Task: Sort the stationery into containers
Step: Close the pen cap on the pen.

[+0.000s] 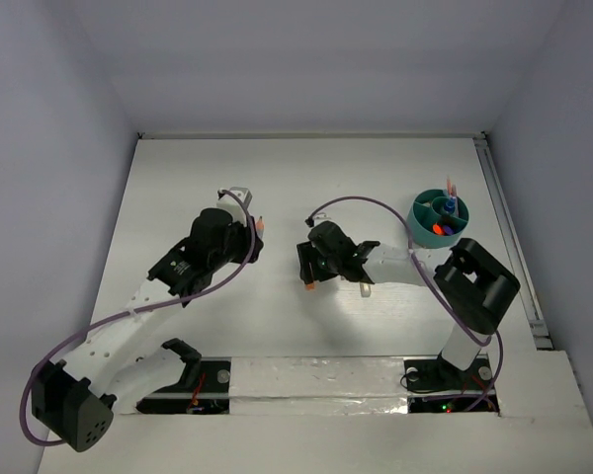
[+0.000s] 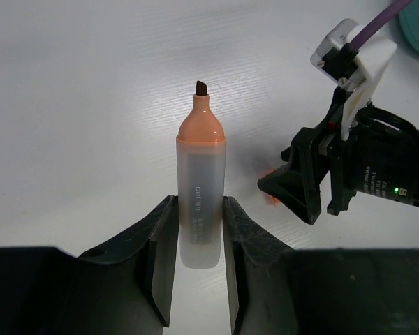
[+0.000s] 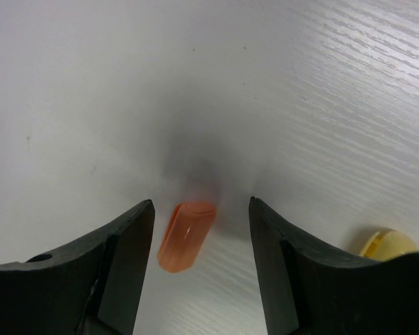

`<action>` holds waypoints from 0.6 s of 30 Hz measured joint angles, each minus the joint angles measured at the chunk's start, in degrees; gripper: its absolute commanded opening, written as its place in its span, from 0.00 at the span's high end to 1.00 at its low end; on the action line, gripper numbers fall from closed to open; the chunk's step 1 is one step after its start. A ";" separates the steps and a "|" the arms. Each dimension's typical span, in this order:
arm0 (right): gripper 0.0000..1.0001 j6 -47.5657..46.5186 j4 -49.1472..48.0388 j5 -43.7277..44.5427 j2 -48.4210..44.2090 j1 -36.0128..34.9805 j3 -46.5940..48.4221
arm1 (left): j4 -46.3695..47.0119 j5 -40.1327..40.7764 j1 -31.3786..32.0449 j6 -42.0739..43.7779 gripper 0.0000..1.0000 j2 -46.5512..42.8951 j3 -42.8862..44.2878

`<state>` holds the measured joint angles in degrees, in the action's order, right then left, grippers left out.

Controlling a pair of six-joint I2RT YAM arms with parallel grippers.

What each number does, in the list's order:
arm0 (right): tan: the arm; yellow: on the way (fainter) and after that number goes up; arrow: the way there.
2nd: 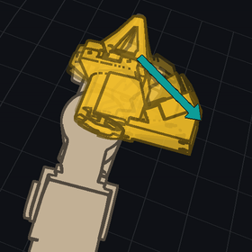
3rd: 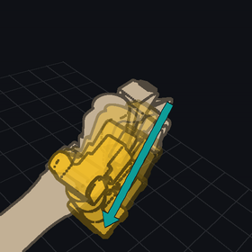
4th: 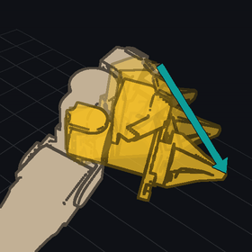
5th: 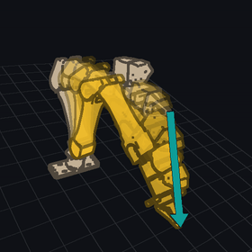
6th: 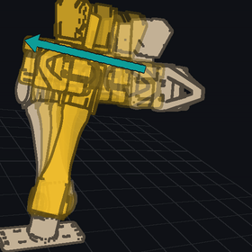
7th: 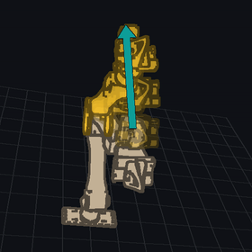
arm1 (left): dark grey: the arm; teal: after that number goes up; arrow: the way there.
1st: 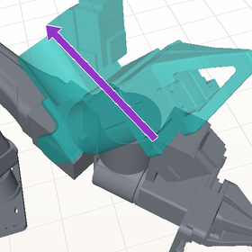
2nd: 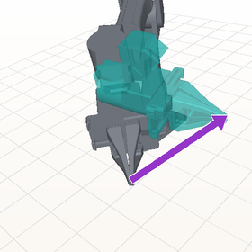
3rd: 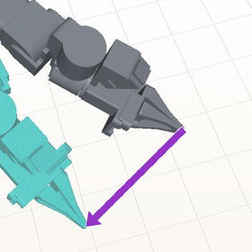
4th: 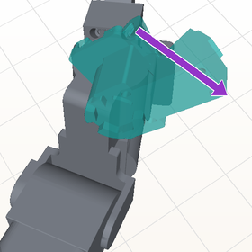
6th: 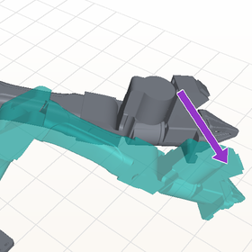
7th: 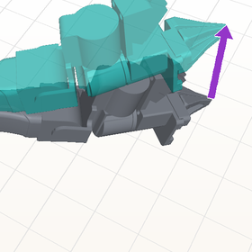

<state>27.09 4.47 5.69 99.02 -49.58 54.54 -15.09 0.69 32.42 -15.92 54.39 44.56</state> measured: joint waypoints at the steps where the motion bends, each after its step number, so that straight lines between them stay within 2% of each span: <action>1: 0.39 -0.22 0.90 0.28 0.00 0.00 0.28 | 0.20 -0.35 -0.20 0.00 1.00 -0.50 0.00; 18: 0.52 -0.57 9.49 -0.20 2.97 -0.98 6.60 | 1.60 -4.13 -0.42 0.50 1.00 -1.99 -0.07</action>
<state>26.52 13.96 5.50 102.00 -50.57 61.14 -13.50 -3.44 32.01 -15.42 52.40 44.49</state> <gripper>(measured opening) 0.488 0.239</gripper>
